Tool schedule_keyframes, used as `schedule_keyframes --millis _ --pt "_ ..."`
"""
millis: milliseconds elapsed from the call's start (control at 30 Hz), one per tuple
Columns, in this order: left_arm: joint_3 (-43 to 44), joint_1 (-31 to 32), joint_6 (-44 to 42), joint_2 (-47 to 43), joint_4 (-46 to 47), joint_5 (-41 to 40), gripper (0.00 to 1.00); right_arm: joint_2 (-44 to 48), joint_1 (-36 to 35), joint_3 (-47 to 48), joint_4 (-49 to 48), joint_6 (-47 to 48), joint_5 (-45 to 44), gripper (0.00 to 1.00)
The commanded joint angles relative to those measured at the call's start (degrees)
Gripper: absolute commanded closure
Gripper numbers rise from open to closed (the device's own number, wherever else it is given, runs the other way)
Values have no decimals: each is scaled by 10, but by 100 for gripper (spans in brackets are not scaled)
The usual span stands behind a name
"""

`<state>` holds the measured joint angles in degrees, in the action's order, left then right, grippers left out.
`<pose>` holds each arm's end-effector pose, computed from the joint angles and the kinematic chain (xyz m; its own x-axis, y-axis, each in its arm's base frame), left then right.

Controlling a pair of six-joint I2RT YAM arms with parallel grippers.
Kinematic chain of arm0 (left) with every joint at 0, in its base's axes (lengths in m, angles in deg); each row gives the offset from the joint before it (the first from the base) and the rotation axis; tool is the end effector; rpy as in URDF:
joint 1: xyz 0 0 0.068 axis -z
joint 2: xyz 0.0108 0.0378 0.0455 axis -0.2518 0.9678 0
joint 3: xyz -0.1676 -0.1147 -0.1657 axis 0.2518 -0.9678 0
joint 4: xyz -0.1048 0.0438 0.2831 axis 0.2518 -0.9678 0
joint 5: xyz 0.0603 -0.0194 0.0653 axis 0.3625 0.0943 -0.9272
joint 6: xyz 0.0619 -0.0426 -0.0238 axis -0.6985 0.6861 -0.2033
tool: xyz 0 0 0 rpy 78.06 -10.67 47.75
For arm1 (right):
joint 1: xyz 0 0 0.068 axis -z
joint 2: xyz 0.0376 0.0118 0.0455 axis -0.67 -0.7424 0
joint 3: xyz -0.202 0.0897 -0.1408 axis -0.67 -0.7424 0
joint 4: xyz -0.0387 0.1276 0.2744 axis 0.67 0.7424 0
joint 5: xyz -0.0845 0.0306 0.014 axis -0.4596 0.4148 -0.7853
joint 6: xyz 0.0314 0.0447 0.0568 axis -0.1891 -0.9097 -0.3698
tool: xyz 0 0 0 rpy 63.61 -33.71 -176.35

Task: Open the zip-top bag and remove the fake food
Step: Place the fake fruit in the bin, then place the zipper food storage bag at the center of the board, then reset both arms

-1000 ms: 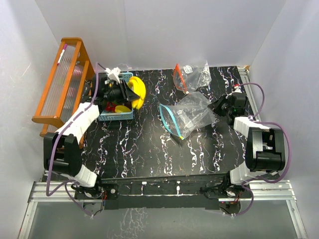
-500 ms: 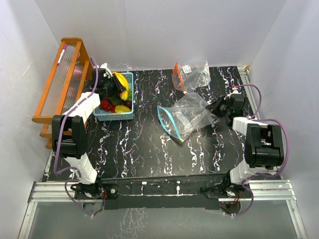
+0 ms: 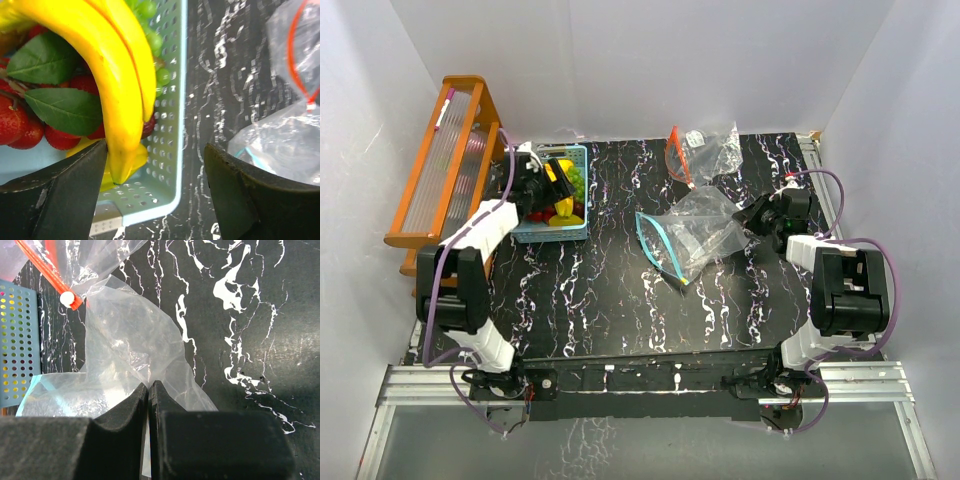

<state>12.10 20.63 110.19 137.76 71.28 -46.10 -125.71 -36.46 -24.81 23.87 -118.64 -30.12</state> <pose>0.4475 -0.0606 0.1979 -0.5941 -0.4010 -0.6973 -0.0173 0.8731 -0.4873 0.3782 -0.0102 0.1102 -0.5810 0.5602 -0.5904 0.0909 0.7655 0.6370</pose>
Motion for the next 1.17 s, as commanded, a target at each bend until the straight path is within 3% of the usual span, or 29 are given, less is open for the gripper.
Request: schedule_keyframes --millis 0,300,367,433,467,500,600,700,900,1133 --pt "14 -2 -3 -85 27 8 20 26 -2 21 -17 16 -35 92" --pt "23 4 -15 -132 48 59 3 44 5 91 41 34 -116 89" --pt "24 9 -25 -135 45 62 3 50 5 104 49 58 -125 61" --pt "24 12 -38 -140 35 55 3 61 5 116 69 85 -144 25" --pt "24 13 -45 -143 28 52 3 68 5 119 75 100 -153 12" --pt "22 13 -49 -146 23 48 3 76 5 122 82 112 -165 6" --pt "25 13 -65 -152 -6 42 3 96 4 120 96 120 -188 3" --pt "22 13 -78 -159 -37 35 3 102 4 118 100 119 -147 2" --pt "-9 13 -88 -176 -43 19 3 150 2 43 8 135 -77 2" --pt "-13 13 -78 -172 -35 41 3 170 -1 42 15 147 -83 2"
